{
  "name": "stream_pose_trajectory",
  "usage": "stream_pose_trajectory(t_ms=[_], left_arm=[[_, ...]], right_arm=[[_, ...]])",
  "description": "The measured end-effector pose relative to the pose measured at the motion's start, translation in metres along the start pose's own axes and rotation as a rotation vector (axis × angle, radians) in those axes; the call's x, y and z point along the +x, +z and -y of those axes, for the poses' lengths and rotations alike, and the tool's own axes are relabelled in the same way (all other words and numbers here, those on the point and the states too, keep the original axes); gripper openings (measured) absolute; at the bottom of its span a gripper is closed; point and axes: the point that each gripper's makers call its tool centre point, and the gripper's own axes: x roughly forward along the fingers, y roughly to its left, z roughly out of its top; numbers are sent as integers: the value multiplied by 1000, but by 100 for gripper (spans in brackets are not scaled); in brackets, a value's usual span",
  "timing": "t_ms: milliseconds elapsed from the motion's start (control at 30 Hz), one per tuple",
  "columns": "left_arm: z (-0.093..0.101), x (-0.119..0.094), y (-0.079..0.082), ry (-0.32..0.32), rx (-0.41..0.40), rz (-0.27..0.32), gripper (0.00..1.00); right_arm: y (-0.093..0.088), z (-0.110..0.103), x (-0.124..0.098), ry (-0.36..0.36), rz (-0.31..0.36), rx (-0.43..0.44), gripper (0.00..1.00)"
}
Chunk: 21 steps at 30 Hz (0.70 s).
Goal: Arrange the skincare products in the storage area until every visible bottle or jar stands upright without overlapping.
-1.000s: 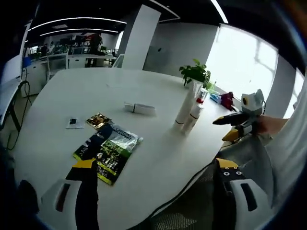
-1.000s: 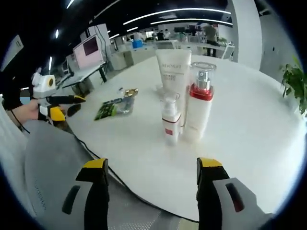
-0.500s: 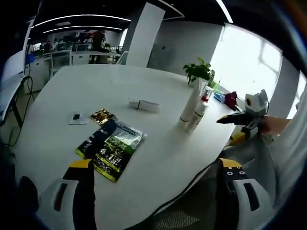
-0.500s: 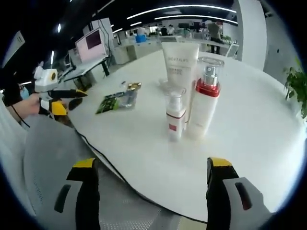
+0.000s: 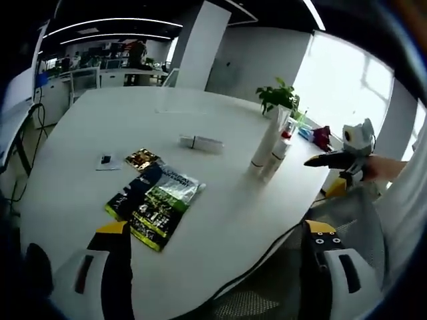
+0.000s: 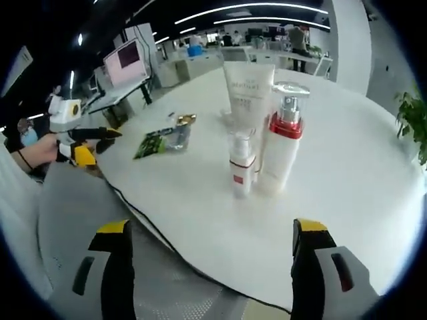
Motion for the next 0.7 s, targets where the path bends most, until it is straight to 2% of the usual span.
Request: stream_pose_trajectory(t_ms=[33, 133, 333, 433, 600, 667, 700], left_arm=[[0, 0, 0, -1, 0, 1, 99], [0, 1, 0, -4, 0, 0, 99], [0, -1, 1, 8, 4, 13, 98], [1, -1, 2, 4, 0, 18, 98], [2, 2, 8, -26, -20, 33, 98], [-1, 7, 10, -33, 3, 19, 98], [-5, 10, 8, -31, 32, -16, 98]], right_arm=[[3, 0, -1, -2, 6, -7, 100], [32, 10, -10, -9, 44, -41, 100], [74, 17, -21, -20, 86, -102, 99], [84, 21, -19, -23, 100, -113, 99], [83, 23, -14, -16, 100, -100, 99], [78, 20, -13, -13, 94, -94, 99], [73, 21, -12, -13, 88, -88, 99]])
